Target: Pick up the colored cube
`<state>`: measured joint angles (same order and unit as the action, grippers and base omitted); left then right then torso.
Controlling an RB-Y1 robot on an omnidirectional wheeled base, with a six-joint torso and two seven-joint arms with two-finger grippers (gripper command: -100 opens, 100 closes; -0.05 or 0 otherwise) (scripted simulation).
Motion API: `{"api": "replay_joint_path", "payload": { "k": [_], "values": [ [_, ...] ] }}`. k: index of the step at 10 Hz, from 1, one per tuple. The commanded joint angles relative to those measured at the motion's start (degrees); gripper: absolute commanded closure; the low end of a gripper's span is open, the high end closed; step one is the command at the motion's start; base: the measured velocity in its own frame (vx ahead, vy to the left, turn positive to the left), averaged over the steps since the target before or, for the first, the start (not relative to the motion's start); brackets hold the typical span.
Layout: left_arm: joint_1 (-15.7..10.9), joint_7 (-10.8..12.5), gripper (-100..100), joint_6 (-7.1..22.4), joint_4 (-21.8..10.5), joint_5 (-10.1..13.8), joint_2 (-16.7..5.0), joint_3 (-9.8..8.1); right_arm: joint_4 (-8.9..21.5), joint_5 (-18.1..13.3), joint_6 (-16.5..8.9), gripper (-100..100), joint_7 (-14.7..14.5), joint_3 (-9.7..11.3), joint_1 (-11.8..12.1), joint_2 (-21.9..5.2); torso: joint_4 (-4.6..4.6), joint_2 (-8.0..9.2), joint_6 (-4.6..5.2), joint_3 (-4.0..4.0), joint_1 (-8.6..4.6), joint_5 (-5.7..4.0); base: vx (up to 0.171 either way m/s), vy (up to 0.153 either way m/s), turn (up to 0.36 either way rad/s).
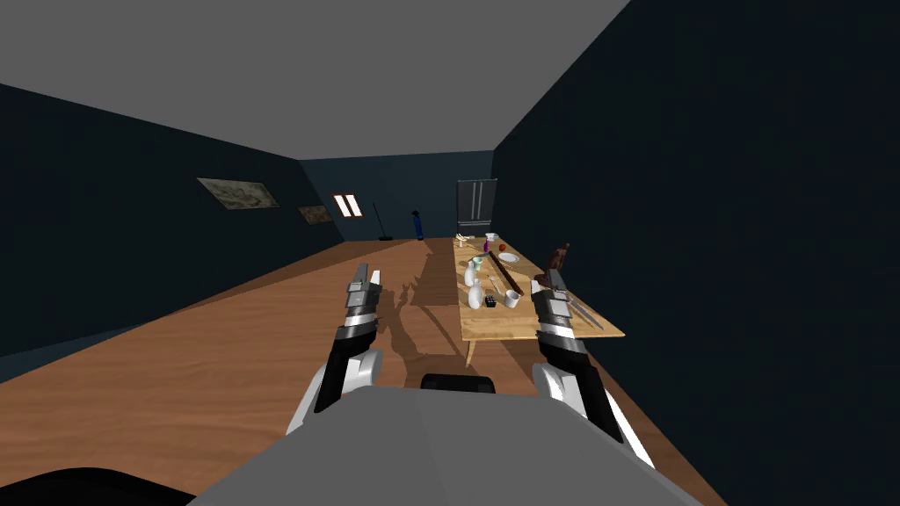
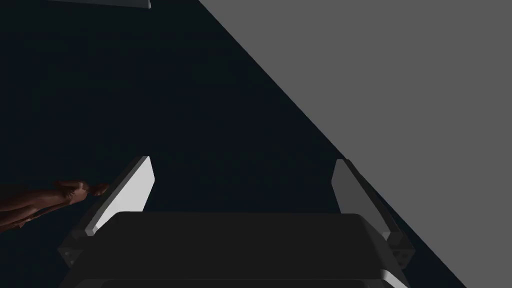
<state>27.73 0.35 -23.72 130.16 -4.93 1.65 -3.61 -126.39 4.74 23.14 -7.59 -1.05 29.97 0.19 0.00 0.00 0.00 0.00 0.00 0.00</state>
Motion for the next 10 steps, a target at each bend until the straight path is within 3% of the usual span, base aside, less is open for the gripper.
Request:
{"api": "replay_joint_path", "payload": {
  "k": [1, 7, 10],
  "values": [
    [0.00, 0.00, 0, 0.00, 0.00, 0.00, 0.00, 0.00, 1.54, -1.36, 0.65, -100, -0.73, 0.80, 0.12, -2.48, 0.00, 0.00, 0.00, 0.00, 0.00, 0.00, -0.007, 0.044, -0.040],
    [0.00, 0.00, 0, 0.00, 0.00, 0.00, 0.02, 0.01, 10.53, -9.68, 4.14, -100, -5.08, 4.77, 0.04, -11.66, 0.00, -0.02, 0.00, -0.01, 0.66, 0.15, -0.003, 0.150, -0.062],
    [0.00, 0.00, 0, 0.00, 0.00, 0.00, 0.01, 0.01, 12.67, -11.90, 4.89, -100, -6.11, 5.58, -0.09, -13.59, -0.02, -0.09, 0.00, -0.05, 0.33, 0.08, 0.014, 0.083, -0.033]
  ]
}}
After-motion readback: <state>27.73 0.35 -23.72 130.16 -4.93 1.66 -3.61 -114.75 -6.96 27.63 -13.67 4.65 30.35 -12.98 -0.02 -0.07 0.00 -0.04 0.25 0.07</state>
